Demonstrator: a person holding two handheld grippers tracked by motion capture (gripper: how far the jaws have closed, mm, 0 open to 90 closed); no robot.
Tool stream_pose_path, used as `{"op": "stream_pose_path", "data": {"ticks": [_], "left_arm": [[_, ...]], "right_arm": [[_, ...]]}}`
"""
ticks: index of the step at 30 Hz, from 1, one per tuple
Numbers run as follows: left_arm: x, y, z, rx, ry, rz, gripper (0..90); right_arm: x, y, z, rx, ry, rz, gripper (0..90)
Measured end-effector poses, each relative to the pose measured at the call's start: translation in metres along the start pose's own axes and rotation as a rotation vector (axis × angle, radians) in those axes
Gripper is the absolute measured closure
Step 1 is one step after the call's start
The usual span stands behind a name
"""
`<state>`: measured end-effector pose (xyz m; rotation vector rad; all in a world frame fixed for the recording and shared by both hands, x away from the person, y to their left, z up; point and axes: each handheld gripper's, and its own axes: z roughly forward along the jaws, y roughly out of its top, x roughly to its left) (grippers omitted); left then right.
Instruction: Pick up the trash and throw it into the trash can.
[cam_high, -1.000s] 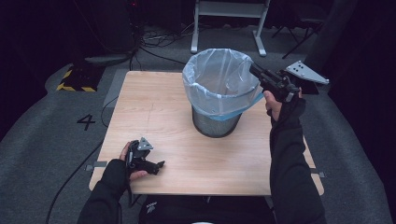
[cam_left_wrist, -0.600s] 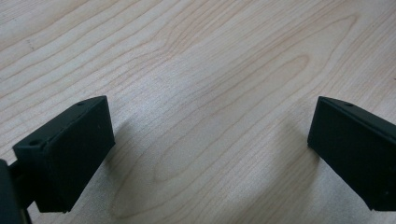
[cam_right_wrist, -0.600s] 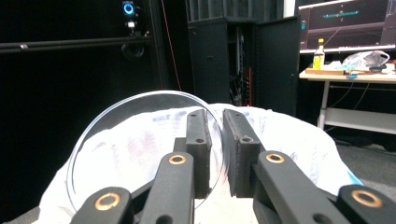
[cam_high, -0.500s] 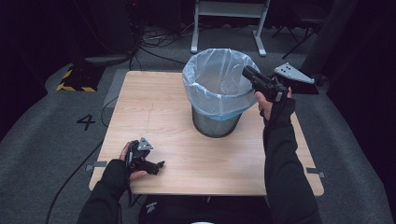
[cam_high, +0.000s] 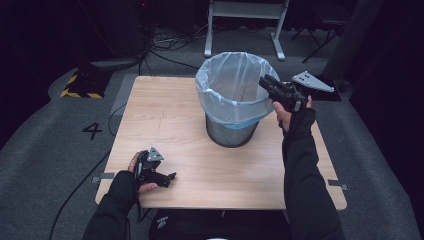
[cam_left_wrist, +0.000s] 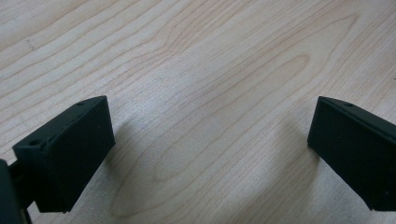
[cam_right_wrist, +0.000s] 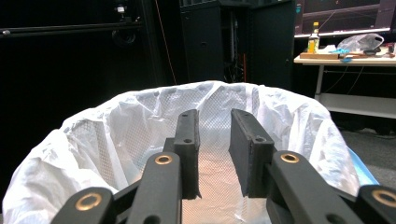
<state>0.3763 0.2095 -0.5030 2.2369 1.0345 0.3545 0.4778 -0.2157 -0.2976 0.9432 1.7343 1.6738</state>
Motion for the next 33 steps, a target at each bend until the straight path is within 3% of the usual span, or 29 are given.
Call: {"op": "stream_pose_path", "data": {"ticks": [9,17,21,23,26,27,29,33], "left_arm": [[0.0,0.0,0.0,0.0,0.0,0.0,0.5],[0.0,0.0,0.0,0.0,-0.001,0.0,0.5],[0.0,0.0,0.0,0.0,-0.001,0.001,0.5],[0.0,0.0,0.0,0.0,-0.001,0.001,0.5],[0.0,0.0,0.0,0.0,-0.001,0.001,0.5],[0.0,0.0,0.0,0.0,-0.001,0.001,0.5],[0.0,0.0,0.0,0.0,-0.001,0.001,0.5],[0.0,0.0,0.0,0.0,-0.001,0.001,0.5]], "right_arm": [[-0.012,0.001,-0.028,-0.005,-0.045,-0.026,65.8],[-0.028,-0.008,-0.053,0.009,-0.104,-0.001,55.2],[-0.038,-0.02,-0.066,0.054,-0.129,-0.004,46.2],[-0.042,-0.035,-0.072,0.123,-0.162,-0.019,36.4],[-0.044,-0.045,-0.075,0.163,-0.197,-0.044,31.6],[-0.049,-0.057,-0.08,0.188,-0.2,-0.042,28.0],[-0.05,-0.062,-0.081,0.202,-0.203,-0.032,26.8],[-0.06,-0.094,-0.087,0.278,-0.216,-0.016,22.2]]}}
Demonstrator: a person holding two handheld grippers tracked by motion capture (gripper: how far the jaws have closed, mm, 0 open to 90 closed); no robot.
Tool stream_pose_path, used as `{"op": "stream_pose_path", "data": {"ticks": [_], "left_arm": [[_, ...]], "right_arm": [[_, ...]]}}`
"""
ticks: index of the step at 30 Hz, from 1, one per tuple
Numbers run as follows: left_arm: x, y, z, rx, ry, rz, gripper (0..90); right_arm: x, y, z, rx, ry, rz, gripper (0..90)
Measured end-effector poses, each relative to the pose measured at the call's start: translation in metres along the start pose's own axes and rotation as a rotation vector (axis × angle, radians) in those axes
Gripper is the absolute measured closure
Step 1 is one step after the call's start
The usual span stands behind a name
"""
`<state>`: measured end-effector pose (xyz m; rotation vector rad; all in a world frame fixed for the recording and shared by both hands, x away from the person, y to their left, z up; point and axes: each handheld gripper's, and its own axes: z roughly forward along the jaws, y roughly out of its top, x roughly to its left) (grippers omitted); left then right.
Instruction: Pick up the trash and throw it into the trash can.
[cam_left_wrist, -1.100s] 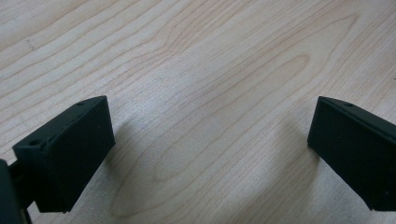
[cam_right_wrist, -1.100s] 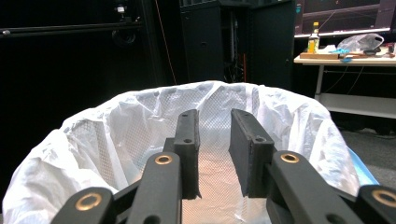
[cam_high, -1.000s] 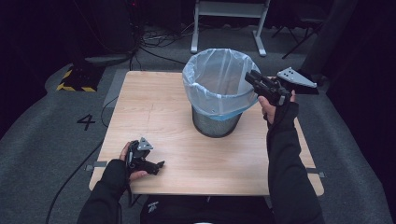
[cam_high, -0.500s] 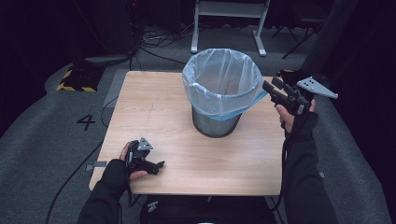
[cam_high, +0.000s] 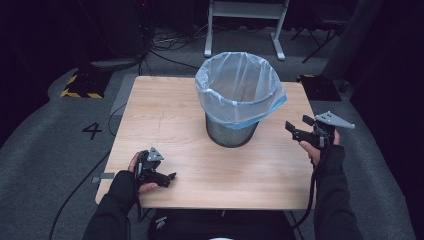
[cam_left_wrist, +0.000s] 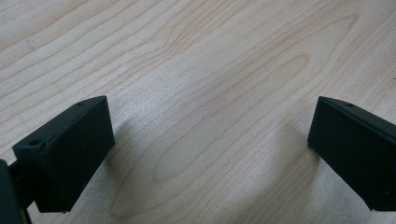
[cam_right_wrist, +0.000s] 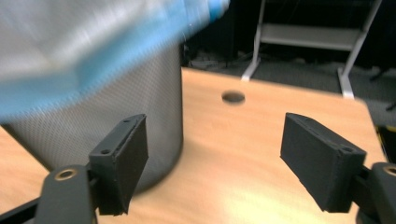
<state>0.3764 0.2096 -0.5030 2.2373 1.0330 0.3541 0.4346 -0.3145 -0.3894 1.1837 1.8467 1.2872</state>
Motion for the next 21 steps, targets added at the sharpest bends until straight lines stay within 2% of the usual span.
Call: {"op": "stream_pose_path", "data": {"ticks": [1,2,3,6,7,8,11,12,21], "left_arm": [[0.0,0.0,0.0,0.0,0.0,0.0,0.5],[0.0,0.0,0.0,0.0,0.001,-0.002,0.6],[0.0,0.0,0.0,0.0,0.001,-0.002,0.5],[0.0,0.0,0.0,0.0,0.001,-0.001,0.6],[0.0,0.0,0.0,0.0,0.001,-0.001,0.6],[0.0,0.0,0.0,0.0,0.001,-0.002,0.6],[0.0,0.0,0.0,0.0,0.001,-0.002,0.6],[0.0,0.0,0.0,0.0,0.001,-0.002,0.6],[0.0,0.0,0.0,0.0,0.001,-0.001,0.5]], "right_arm": [[0.0,0.0,0.0,0.0,0.0,0.0,22.2],[-0.003,-0.012,0.002,0.033,-0.006,0.007,22.2],[-0.003,-0.012,0.002,0.033,-0.006,0.007,22.2],[-0.01,-0.031,0.003,0.087,-0.013,0.013,21.8],[-0.01,-0.031,0.003,0.087,-0.013,0.013,21.8],[-0.013,-0.04,0.002,0.113,-0.017,0.008,21.7],[-0.015,-0.047,0.002,0.14,-0.03,0.001,21.5],[-0.018,-0.055,0.001,0.172,-0.031,-0.007,21.4],[-0.027,-0.086,-0.002,0.268,-0.047,-0.024,20.2]]}}
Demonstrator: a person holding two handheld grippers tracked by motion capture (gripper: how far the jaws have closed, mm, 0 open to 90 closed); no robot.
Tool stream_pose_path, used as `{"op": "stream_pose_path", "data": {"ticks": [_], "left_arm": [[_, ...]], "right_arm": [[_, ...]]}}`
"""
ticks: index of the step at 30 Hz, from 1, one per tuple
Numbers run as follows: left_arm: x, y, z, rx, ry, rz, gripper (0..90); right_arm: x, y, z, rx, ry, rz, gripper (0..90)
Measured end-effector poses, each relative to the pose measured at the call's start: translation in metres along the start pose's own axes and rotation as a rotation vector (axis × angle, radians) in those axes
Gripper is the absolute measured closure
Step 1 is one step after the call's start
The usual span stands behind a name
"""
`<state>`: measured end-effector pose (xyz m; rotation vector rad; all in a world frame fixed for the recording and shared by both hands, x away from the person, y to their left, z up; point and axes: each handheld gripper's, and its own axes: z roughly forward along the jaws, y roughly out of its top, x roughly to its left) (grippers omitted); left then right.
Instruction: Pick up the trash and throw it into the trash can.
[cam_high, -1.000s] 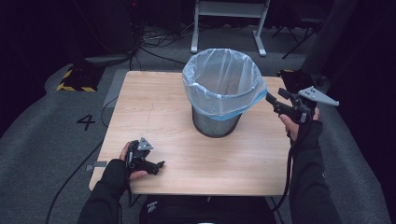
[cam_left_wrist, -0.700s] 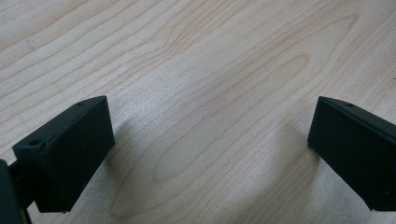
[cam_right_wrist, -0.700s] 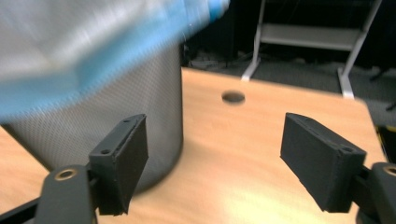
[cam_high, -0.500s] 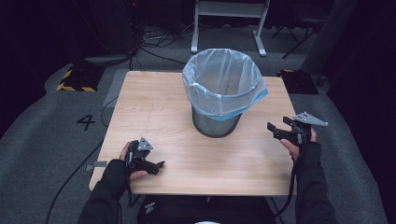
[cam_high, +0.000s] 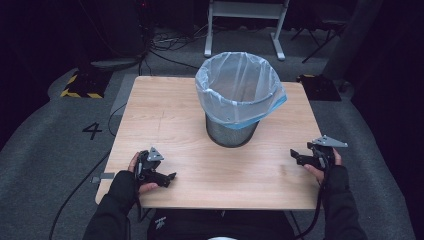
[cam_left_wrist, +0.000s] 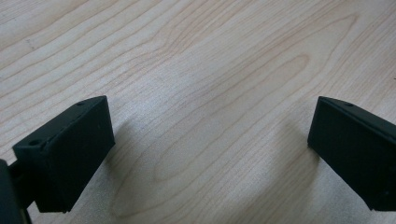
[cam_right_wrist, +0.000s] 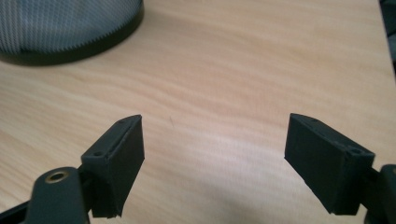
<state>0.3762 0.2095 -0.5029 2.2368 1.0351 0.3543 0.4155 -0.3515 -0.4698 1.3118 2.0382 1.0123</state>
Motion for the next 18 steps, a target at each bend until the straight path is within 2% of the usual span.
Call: {"op": "stream_pose_path", "data": {"ticks": [3,6,11,14,18], "left_arm": [[0.0,0.0,0.0,0.0,0.0,0.0,0.5],[0.0,0.0,0.0,0.0,0.0,0.0,0.5],[0.0,0.0,0.0,0.0,0.0,0.0,0.5],[0.0,0.0,0.0,0.0,0.0,0.0,0.6],[0.0,0.0,0.0,0.0,0.0,0.0,0.6]], "right_arm": [[-0.004,-0.014,0.001,0.047,0.002,0.007,19.7],[-0.006,-0.019,0.001,0.054,0.014,0.012,19.3],[-0.009,-0.033,0.003,0.098,0.021,0.018,17.7],[-0.009,-0.037,0.004,0.107,0.027,0.018,17.2],[-0.009,-0.039,0.002,0.103,0.009,0.014,16.8]]}}
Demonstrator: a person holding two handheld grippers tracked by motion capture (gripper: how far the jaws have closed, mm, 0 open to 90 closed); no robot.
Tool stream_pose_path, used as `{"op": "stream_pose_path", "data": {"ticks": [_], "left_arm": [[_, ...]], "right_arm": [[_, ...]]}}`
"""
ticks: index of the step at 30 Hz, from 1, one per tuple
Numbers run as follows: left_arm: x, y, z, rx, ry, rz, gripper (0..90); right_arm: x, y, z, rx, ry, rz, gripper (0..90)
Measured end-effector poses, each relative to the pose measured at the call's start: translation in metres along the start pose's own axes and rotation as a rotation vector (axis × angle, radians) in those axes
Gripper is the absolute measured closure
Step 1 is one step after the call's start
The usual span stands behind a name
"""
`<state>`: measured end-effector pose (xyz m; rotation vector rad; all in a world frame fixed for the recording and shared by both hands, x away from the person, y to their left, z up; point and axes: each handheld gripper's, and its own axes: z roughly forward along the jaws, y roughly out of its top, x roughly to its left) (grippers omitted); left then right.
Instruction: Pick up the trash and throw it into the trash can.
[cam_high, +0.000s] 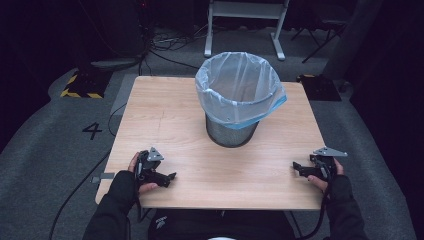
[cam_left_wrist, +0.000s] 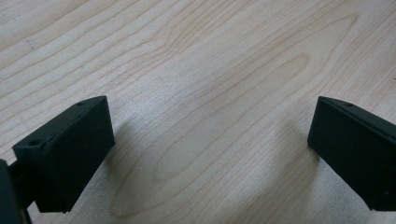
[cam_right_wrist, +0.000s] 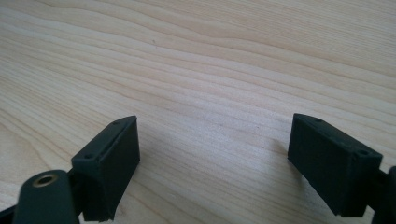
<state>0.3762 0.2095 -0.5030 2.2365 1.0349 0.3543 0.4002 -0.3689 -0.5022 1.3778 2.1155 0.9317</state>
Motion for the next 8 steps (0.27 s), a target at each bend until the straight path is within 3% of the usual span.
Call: {"op": "stream_pose_path", "data": {"ticks": [8], "left_arm": [[0.0,0.0,0.0,0.0,0.0,0.0,0.5]], "right_arm": [[0.0014,-0.0004,-0.0002,0.004,-0.009,-0.002,15.6]]}}
